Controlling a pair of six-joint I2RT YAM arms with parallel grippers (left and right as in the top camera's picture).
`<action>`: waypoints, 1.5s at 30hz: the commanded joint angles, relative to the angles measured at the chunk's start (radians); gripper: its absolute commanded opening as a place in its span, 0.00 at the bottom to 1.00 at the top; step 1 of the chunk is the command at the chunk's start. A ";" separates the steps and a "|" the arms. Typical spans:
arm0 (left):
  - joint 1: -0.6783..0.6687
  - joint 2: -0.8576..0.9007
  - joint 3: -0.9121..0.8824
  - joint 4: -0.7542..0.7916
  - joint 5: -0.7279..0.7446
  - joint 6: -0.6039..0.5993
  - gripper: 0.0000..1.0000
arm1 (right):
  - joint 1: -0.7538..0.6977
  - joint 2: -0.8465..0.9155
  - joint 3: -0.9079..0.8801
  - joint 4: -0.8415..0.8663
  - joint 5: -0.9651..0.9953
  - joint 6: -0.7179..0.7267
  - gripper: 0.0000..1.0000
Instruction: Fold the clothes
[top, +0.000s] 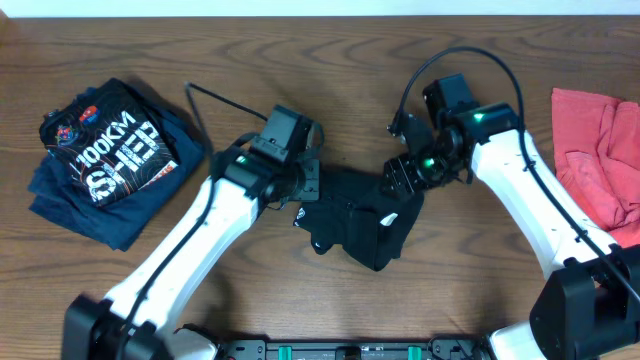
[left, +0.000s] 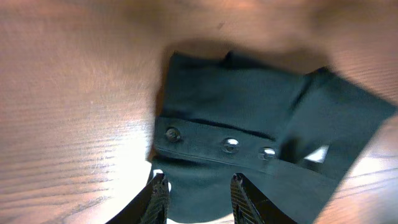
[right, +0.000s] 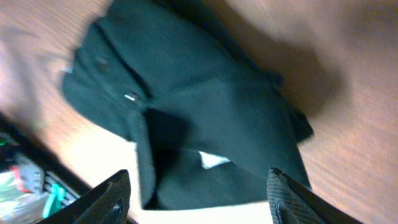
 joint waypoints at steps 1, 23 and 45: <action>0.002 0.060 -0.004 -0.009 0.014 0.020 0.35 | 0.002 0.009 -0.062 0.002 0.139 0.092 0.68; 0.002 0.096 -0.004 -0.010 0.029 0.020 0.35 | -0.002 0.009 -0.227 0.251 0.163 0.122 0.16; 0.002 0.096 -0.004 -0.001 0.028 0.021 0.36 | -0.084 -0.023 -0.117 0.214 0.264 0.065 0.49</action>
